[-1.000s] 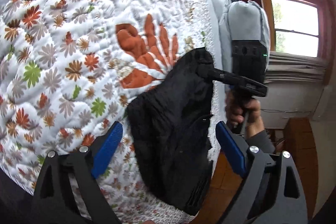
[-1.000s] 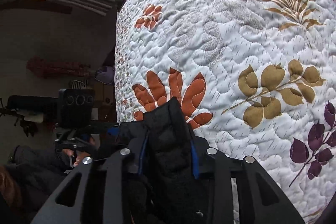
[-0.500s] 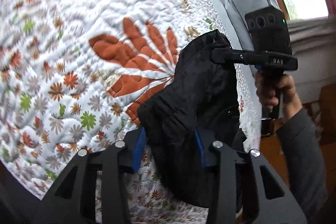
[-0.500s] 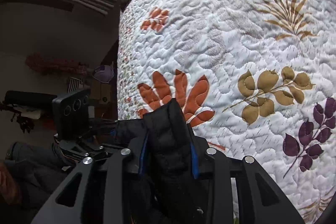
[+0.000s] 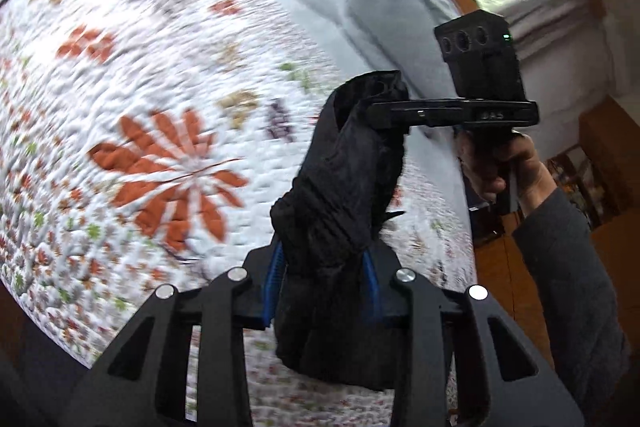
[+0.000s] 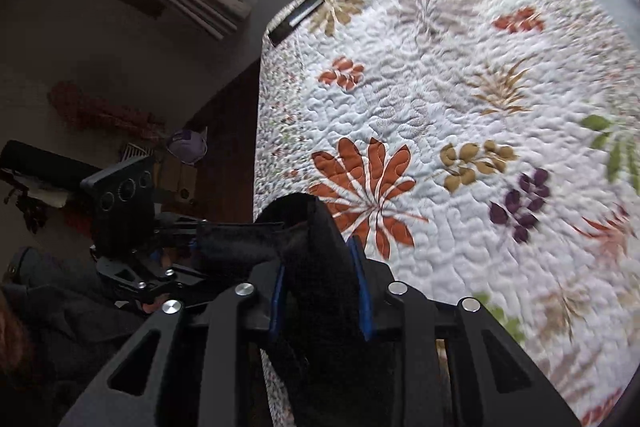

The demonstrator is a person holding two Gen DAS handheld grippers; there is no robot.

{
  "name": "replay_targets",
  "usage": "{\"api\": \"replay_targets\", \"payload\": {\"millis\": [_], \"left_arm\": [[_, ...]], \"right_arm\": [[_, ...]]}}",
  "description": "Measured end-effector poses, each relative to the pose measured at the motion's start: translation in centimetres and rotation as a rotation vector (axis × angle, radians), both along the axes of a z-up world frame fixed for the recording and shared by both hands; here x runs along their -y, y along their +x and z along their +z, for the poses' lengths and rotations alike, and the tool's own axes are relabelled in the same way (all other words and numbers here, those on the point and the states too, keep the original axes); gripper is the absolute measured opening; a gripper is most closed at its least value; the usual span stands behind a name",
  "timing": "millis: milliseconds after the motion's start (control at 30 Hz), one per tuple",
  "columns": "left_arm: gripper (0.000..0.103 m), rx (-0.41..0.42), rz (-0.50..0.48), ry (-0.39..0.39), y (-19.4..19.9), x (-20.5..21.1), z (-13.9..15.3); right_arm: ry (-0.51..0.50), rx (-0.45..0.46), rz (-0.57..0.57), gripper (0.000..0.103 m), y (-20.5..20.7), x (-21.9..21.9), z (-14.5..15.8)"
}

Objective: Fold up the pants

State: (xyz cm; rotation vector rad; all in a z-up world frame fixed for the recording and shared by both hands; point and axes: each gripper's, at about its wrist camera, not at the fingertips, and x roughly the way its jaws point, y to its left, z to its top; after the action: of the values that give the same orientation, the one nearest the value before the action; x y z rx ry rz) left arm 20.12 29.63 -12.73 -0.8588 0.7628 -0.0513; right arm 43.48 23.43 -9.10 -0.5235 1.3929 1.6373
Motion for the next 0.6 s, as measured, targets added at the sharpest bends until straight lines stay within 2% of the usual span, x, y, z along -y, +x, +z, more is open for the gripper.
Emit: {"api": "replay_targets", "payload": {"millis": [133, 300, 467, 600], "left_arm": [[0.032, 0.072, -0.073, 0.043, 0.5, 4.2, 4.1], [0.032, 0.132, -0.167, 0.074, 1.0, 9.8, 7.4], [0.032, 0.172, -0.275, 0.116, 1.6, 16.3, 9.4], [0.032, 0.187, -0.368, 0.147, 2.2, 21.6, 10.2]], "right_arm": [[0.039, 0.049, -0.053, 0.028, 0.0, 4.9, 4.2], [0.080, 0.089, -0.128, 0.027, 0.0, 11.6, 8.2], [0.132, 0.103, -0.210, 0.027, 0.0, 19.3, 11.0], [0.163, 0.111, -0.286, 0.027, -0.2, 25.9, 11.9]]}}
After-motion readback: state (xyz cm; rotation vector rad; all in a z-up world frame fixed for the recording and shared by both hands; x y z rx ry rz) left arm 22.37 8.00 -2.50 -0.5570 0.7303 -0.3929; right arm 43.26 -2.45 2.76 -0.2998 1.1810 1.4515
